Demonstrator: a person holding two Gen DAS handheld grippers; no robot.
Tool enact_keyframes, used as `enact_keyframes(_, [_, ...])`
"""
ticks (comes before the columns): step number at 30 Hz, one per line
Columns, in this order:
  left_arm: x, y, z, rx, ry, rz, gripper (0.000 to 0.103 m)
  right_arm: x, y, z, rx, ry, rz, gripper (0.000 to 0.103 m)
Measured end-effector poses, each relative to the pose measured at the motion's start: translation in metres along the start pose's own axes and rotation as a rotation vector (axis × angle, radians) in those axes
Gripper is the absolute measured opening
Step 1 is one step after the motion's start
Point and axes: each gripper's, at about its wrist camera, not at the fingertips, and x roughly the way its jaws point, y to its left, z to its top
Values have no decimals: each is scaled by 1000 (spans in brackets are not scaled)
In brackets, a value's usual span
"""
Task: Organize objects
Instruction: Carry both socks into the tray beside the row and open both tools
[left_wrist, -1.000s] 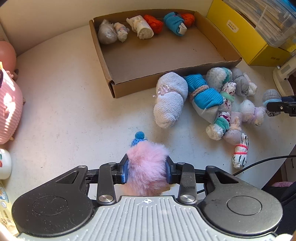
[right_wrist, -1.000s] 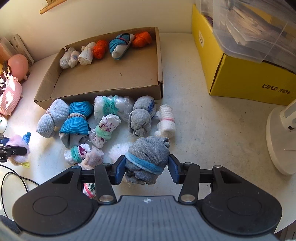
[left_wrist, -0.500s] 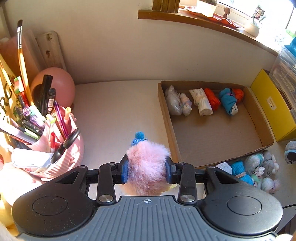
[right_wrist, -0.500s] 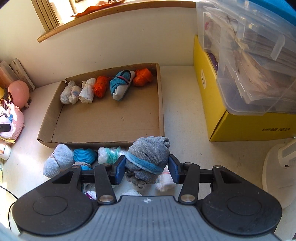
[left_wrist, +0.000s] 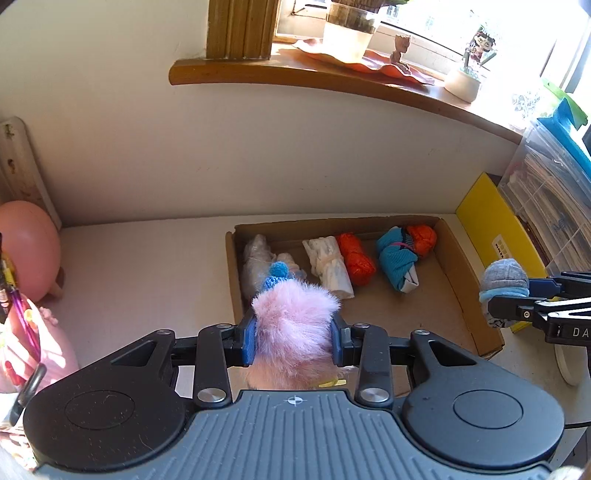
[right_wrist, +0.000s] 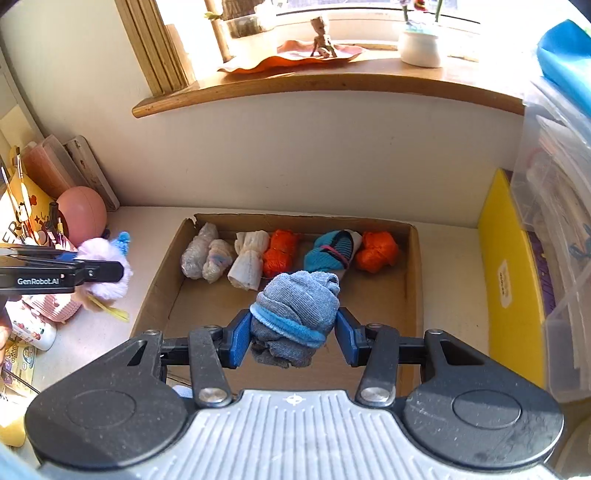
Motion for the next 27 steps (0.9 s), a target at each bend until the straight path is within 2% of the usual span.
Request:
enact_keyframes(4, [38, -5, 5, -46, 25, -16, 43, 33, 20, 9, -95, 12, 37, 45])
enact_keyframes(11, [85, -3, 2, -91, 79, 47, 43, 89, 47, 2, -275, 71, 80, 45])
enact_keyframes(16, [101, -11, -3, -14, 98, 133, 44, 116, 59, -6, -348, 111, 104, 45])
enact_keyframes(21, [114, -17, -9, 39, 128, 168, 46, 127, 65, -8, -386, 120, 131, 45])
enact_keyframes(24, [117, -16, -9, 36, 136, 166, 53, 130, 68, -7, -394, 123, 139, 45])
enact_keyframes(25, [118, -15, -7, 34, 143, 167, 61, 131, 68, -7, -392, 125, 141, 45])
enact_keyframes(27, [117, -15, -7, 40, 139, 174, 62, 132, 67, -7, -387, 126, 146, 45])
